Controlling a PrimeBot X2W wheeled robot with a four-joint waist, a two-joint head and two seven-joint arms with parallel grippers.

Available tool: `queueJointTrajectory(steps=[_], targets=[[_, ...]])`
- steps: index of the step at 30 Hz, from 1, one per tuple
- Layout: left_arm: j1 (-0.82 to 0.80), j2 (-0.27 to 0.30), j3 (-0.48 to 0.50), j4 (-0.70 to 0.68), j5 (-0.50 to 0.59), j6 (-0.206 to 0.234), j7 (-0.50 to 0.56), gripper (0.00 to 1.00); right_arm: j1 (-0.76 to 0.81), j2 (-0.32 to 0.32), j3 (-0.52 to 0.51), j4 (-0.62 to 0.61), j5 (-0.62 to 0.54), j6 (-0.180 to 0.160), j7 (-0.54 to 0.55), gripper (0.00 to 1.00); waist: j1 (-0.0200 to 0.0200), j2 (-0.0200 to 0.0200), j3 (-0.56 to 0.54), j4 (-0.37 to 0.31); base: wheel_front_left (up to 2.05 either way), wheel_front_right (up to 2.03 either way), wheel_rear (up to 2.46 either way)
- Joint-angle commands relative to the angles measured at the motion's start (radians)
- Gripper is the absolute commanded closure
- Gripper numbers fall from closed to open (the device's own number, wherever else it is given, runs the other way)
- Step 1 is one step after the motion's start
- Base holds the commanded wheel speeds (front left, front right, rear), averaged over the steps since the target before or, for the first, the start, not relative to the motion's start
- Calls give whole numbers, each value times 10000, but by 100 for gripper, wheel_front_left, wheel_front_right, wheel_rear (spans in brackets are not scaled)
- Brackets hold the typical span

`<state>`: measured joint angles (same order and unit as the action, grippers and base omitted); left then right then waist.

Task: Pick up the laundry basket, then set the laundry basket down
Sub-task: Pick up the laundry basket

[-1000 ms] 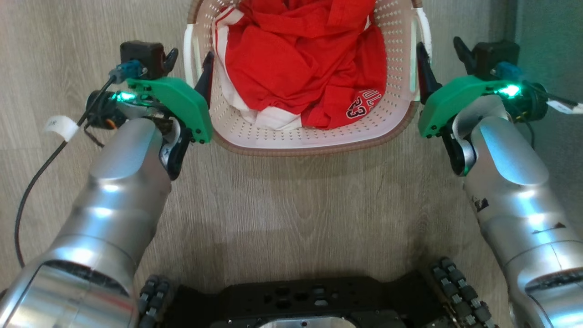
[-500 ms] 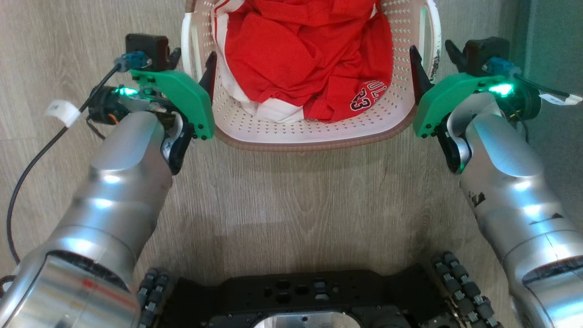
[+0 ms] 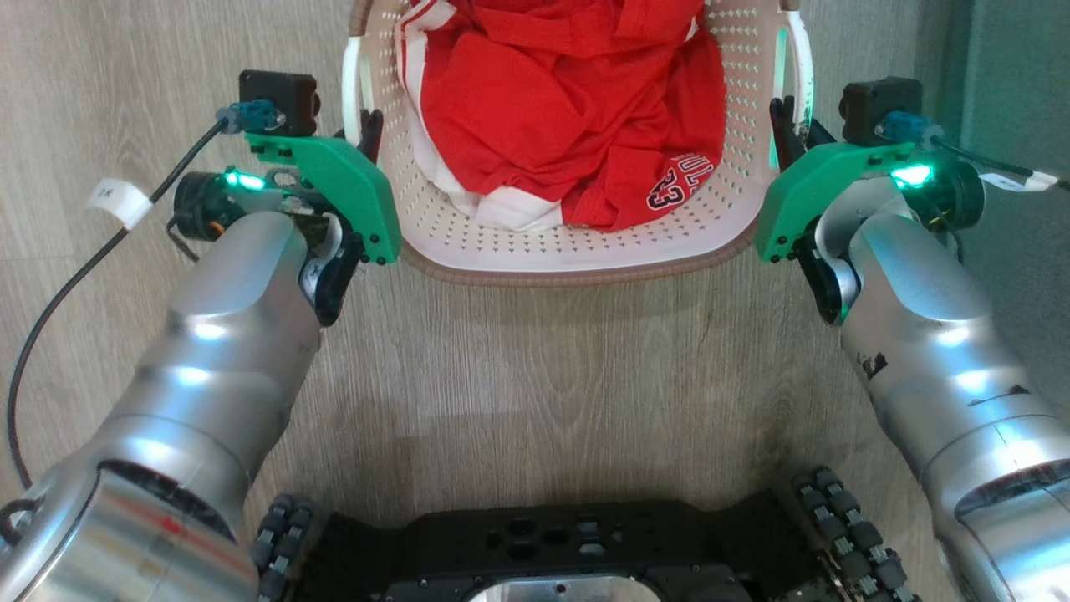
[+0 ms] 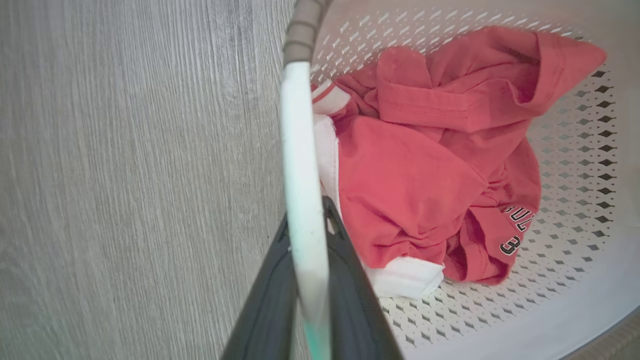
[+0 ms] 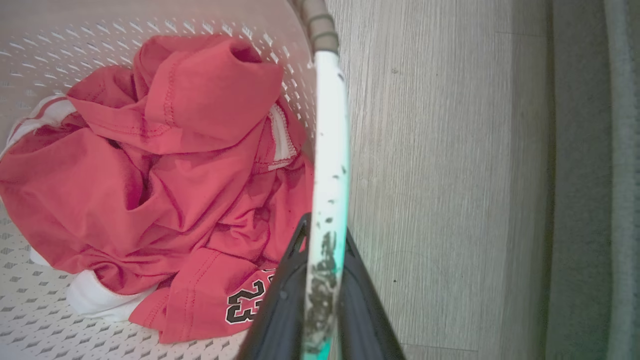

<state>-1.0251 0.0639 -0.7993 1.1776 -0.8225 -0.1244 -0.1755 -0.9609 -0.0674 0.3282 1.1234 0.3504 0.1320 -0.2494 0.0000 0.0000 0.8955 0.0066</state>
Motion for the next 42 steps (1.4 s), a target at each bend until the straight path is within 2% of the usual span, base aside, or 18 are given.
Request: queueJointTrajectory(steps=[1, 9, 18, 42], targets=[[15, 366, 46, -62, -141, -63, 49, 100, 207, 171, 222, -18, 52, -13, -124, 100, 0, 0, -34, -5, 0, 0, 0], [55, 400, -401, -40, -847, -63, 677, 100, 95, 171, 548, 576, 374, -13, -118, 100, 0, 0, -538, 22, 0, 0, 0], [378, 418, -795, -103, -1772, -63, 1669, 100, 187, 172, 829, 1280, 728, -13, 383, 100, 0, 0, -1830, 34, 0, 0, 0], [1615, 938, -1517, -221, -3728, -63, 3941, 100, 1204, 172, 1710, 1610, 2057, -13, 3299, 100, 0, 0, -5585, -280, 0, 0, 0]])
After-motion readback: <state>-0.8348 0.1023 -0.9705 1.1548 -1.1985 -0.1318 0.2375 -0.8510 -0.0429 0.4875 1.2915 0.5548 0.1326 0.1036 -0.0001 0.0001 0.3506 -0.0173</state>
